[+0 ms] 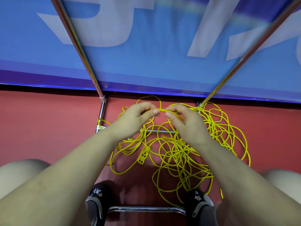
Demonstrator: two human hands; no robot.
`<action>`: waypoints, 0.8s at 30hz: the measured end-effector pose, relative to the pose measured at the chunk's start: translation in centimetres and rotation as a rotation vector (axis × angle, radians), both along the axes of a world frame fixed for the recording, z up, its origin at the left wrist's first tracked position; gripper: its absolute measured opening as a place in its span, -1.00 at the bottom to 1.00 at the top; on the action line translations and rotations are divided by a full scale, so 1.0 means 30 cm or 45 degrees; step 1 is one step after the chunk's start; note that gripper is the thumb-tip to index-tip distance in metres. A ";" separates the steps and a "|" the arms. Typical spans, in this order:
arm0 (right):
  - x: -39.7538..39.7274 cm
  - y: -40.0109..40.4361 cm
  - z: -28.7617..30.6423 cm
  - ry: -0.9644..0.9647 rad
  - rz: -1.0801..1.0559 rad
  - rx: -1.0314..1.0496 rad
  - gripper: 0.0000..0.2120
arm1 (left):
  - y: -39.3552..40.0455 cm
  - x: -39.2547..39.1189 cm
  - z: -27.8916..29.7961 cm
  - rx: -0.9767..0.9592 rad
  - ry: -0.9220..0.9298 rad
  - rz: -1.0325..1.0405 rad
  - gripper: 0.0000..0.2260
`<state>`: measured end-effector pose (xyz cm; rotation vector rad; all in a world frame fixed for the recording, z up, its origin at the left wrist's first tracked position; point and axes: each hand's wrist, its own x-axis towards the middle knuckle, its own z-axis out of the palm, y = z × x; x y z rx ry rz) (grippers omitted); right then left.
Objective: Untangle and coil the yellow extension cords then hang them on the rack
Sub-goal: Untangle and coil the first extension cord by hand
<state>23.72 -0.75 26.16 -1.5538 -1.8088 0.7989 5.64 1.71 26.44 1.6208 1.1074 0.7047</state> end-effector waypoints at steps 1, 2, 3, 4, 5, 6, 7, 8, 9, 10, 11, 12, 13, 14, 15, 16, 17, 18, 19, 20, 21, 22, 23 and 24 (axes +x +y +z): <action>0.000 0.002 -0.009 0.062 -0.016 -0.008 -0.84 | -0.002 0.001 0.005 -0.008 -0.005 -0.003 -0.82; -0.001 0.003 -0.012 0.105 -0.022 -0.006 -0.90 | -0.003 -0.002 0.004 -0.024 0.000 -0.007 -0.82; -0.002 0.005 -0.013 0.148 -0.024 -0.011 -0.94 | -0.004 -0.007 0.000 -0.048 0.011 -0.010 -0.82; -0.004 0.007 -0.009 0.198 -0.035 -0.027 -0.94 | -0.004 -0.017 -0.011 -0.078 0.038 -0.005 -0.82; -0.007 0.008 -0.002 0.259 -0.066 -0.050 -0.89 | -0.003 -0.031 -0.028 -0.116 0.077 0.003 -0.81; -0.004 0.012 0.006 0.317 -0.107 -0.077 -0.85 | -0.002 -0.047 -0.048 -0.159 0.132 0.013 -0.78; 0.006 0.017 0.014 0.347 -0.152 -0.087 -0.82 | -0.001 -0.066 -0.071 -0.198 0.204 0.024 -0.75; 0.021 0.025 0.020 0.331 -0.199 -0.078 -0.82 | 0.000 -0.084 -0.094 -0.224 0.286 0.038 -0.72; 0.040 0.036 0.025 0.287 -0.248 -0.048 -0.84 | 0.001 -0.101 -0.112 -0.235 0.363 0.049 -0.70; 0.061 0.046 0.031 0.243 -0.311 -0.006 -0.90 | 0.002 -0.115 -0.128 -0.232 0.423 0.057 -0.69; 0.086 0.056 0.033 0.225 -0.395 0.027 -0.96 | 0.004 -0.125 -0.139 -0.218 0.455 0.062 -0.70; 0.108 0.064 0.035 0.217 -0.496 0.052 -0.91 | 0.007 -0.132 -0.145 -0.201 0.454 0.069 -0.73; 0.130 0.070 0.036 0.201 -0.596 0.058 -0.86 | 0.011 -0.133 -0.144 -0.182 0.427 0.083 -0.78; 0.150 0.077 0.037 0.169 -0.677 0.047 -0.83 | 0.013 -0.130 -0.136 -0.158 0.384 0.098 -0.82; 0.170 0.084 0.032 0.151 -0.729 0.021 -0.81 | 0.015 -0.123 -0.123 -0.128 0.332 0.109 -0.84; 0.185 0.088 0.031 0.150 -0.747 -0.013 -0.80 | 0.017 -0.111 -0.109 -0.100 0.279 0.112 -0.85; 0.189 0.089 0.033 0.145 -0.735 -0.037 -0.77 | 0.017 -0.096 -0.094 -0.079 0.231 0.109 -0.85; 0.183 0.084 0.038 0.111 -0.680 -0.034 -0.72 | 0.016 -0.079 -0.076 -0.067 0.189 0.101 -0.85; 0.169 0.072 0.043 0.059 -0.565 -0.012 -0.67 | 0.014 -0.061 -0.059 -0.057 0.155 0.087 -0.84; 0.144 0.055 0.046 0.019 -0.402 0.002 -0.63 | 0.010 -0.042 -0.041 -0.039 0.134 0.067 -0.82; 0.114 0.037 0.044 -0.003 -0.229 -0.017 -0.62 | 0.007 -0.024 -0.025 -0.018 0.124 0.042 -0.79; 0.082 0.019 0.041 -0.003 -0.081 -0.071 -0.63 | 0.004 -0.007 -0.011 -0.001 0.115 0.015 -0.78; 0.055 0.005 0.031 0.014 0.015 -0.133 -0.68 | 0.003 0.008 -0.003 0.013 0.109 -0.006 -0.76; 0.035 -0.002 0.021 0.043 0.049 -0.185 -0.75 | 0.002 0.019 0.002 0.023 0.099 -0.014 -0.74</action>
